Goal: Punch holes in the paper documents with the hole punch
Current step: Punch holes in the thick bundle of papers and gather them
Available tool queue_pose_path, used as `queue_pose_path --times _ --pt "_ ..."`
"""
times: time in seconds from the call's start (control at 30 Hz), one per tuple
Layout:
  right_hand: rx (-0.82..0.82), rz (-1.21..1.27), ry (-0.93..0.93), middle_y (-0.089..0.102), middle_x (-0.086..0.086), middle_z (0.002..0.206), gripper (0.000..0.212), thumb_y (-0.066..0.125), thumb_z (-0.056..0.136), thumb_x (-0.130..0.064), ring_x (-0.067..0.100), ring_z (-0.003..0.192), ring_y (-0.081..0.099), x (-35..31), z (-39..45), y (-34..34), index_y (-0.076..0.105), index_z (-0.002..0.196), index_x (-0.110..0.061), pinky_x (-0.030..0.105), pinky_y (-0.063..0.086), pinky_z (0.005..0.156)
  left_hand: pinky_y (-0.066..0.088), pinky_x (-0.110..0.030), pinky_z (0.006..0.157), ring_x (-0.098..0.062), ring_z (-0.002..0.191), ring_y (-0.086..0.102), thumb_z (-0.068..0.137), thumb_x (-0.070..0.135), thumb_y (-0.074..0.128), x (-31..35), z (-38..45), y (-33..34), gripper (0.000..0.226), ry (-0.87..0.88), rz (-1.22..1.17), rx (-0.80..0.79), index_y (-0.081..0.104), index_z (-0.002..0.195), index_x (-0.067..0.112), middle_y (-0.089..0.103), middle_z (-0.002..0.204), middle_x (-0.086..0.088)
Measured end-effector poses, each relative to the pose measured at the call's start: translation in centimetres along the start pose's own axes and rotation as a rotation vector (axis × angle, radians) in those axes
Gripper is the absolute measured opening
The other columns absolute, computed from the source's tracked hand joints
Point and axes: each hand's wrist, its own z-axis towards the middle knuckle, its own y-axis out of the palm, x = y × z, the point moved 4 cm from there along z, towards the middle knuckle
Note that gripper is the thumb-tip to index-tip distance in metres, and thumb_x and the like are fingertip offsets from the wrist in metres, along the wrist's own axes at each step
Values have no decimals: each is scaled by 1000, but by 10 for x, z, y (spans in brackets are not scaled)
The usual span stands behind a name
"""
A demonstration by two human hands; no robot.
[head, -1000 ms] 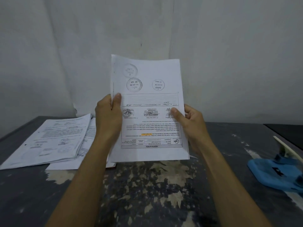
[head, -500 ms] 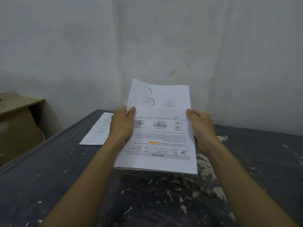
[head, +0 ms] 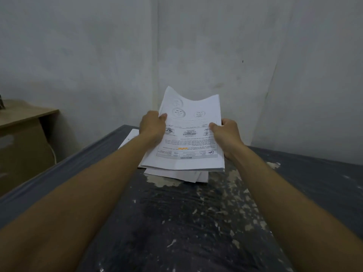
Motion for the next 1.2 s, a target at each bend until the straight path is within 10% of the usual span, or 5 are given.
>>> queue_pose_path --times 0.3,0.67,1.2 --pt "58 1 151 70 8 97 12 55 95 -7 26 84 69 50 32 19 64 87 -7 32 58 74 53 -40 81 -34 98 64 102 30 48 -18 43 41 34 35 116 -217 60 116 1 66 112 -16" --pt "-207 56 189 72 15 101 23 72 83 -3 31 91 71 43 64 134 68 104 5 48 59 87 43 -35 74 -40 103 62 100 23 49 -95 104 -14 35 -103 300 25 60 117 -5 64 116 -24" --pt "-247 -541 173 64 14 113 28 63 82 -19 32 104 62 62 75 196 58 107 -6 40 55 91 39 -43 101 -32 124 48 101 26 45 -184 94 11 29 -96 761 28 54 125 13 58 130 -13"
